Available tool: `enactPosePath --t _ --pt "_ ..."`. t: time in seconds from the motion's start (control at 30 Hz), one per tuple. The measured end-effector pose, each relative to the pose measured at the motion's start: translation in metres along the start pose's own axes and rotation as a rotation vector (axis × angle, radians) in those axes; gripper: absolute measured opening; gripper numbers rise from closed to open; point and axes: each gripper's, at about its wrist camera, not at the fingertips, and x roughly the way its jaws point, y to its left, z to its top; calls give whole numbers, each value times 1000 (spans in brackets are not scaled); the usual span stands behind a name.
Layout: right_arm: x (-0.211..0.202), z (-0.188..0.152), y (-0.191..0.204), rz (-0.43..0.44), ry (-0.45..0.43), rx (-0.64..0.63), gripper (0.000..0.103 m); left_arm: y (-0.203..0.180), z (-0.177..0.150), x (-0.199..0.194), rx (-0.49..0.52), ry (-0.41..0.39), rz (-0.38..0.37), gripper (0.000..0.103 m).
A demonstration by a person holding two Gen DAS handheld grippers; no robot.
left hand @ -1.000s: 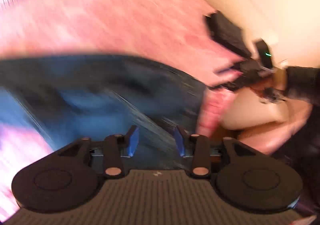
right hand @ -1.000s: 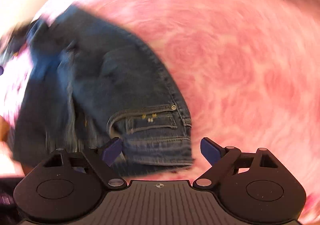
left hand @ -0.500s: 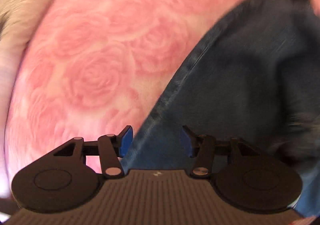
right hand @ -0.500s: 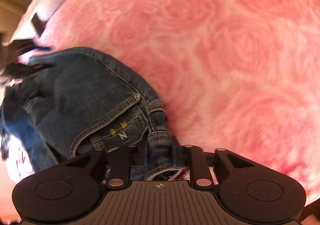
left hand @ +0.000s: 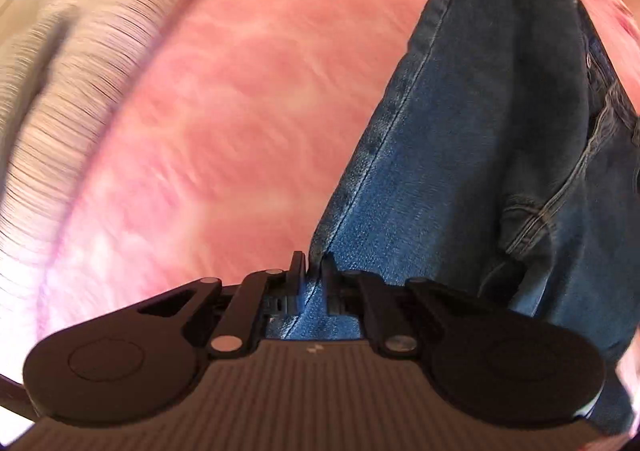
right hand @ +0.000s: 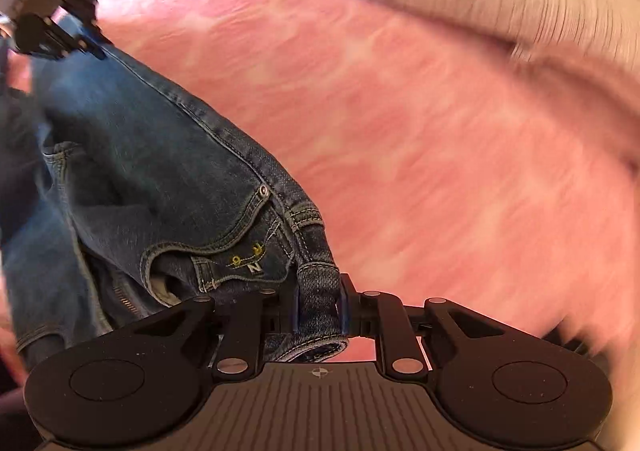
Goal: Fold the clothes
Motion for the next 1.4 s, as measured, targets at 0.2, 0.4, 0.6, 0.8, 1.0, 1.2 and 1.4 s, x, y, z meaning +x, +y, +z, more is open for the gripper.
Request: enactPosePath --t 0.2,0.4,0.6,0.8,1.0,1.2,1.4 --pt "57 56 -66 -146 -74 -37 41 33 34 37 -231 26 195 22" --pt "65 41 -42 -190 -138 33 57 18 -8 0 -291 72 205 35" --pt "45 -8 35 -1 -112 64 57 -36 -80 -41 -322 202 221 37" --pt "34 -59 136 132 -53 -58 57 -103 -135 -57 -280 314 187 39" --pt "16 -65 197 177 -46 -119 57 -128 -176 -69 -330 292 187 42" --pt "22 -46 253 109 -22 -171 57 -145 -243 -92 -230 259 203 47" --pt "40 -43 315 16 93 -79 57 -106 -349 -127 -350 304 295 49"
